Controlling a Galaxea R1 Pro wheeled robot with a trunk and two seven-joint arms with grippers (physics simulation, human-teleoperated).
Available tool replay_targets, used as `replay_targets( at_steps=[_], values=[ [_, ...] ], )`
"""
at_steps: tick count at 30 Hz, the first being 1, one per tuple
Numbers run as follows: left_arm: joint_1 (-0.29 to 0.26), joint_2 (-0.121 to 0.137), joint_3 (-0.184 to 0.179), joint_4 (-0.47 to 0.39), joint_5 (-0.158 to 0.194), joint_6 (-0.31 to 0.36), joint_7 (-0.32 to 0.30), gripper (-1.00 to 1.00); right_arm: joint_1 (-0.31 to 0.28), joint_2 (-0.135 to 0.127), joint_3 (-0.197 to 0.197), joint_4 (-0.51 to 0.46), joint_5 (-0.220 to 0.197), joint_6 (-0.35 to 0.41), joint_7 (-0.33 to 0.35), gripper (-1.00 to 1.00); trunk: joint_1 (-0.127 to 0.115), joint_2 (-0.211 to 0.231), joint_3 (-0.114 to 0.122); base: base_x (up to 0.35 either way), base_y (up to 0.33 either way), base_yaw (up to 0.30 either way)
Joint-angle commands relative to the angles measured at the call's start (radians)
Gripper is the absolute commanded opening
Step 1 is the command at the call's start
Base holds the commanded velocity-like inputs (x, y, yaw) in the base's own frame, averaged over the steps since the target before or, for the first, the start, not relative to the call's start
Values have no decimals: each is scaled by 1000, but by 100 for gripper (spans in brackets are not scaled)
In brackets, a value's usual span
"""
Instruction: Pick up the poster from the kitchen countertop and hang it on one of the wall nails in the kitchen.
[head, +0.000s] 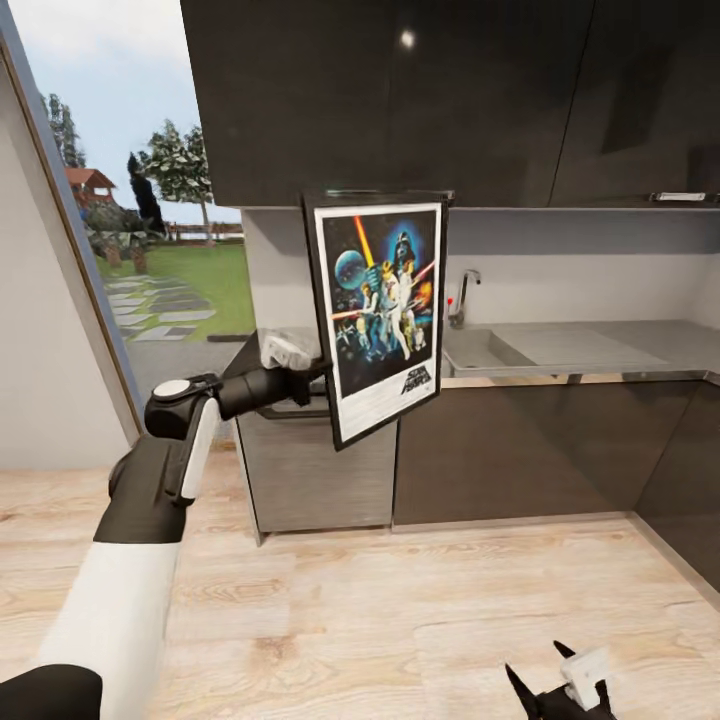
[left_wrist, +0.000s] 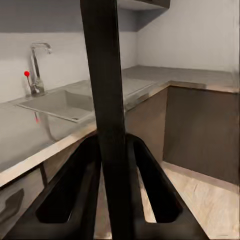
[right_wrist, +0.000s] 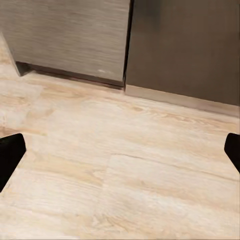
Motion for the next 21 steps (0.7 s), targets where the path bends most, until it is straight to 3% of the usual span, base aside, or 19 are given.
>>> replay_targets(
  at_steps=[1,2,5,8,11,14,21],
  values=[
    [10,16,1,0,-1,4,-54,-100,-36,0,-22,-4,0,35,67,100,0,-1,-1,0,0,0],
    [16,24,1,1,-1,4,-78,-100,-54,-1,-33,-6,1,54,99,100,0,-1,-1,0,0,0],
    [57,52,2,3,-1,1,-182,-100,-141,-14,-95,-8,3,153,281,100,0,-1,-1,0,0,0],
    [79,61,2,4,-2,0,-225,-100,-183,-35,-116,-8,4,192,380,100,0,-1,-1,0,0,0],
    [103,69,2,13,-2,0,-287,-100,-235,-79,-129,0,3,218,502,100,0,-1,-1,0,0,0],
    [123,75,4,58,-2,-5,-395,-100,-299,-142,-137,37,0,233,688,100,0,-1,-1,0,0,0],
    [131,81,5,162,-1,-49,-482,-100,-383,-188,-158,80,-1,269,885,100,0,-1,-1,0,0,0]
  ],
)
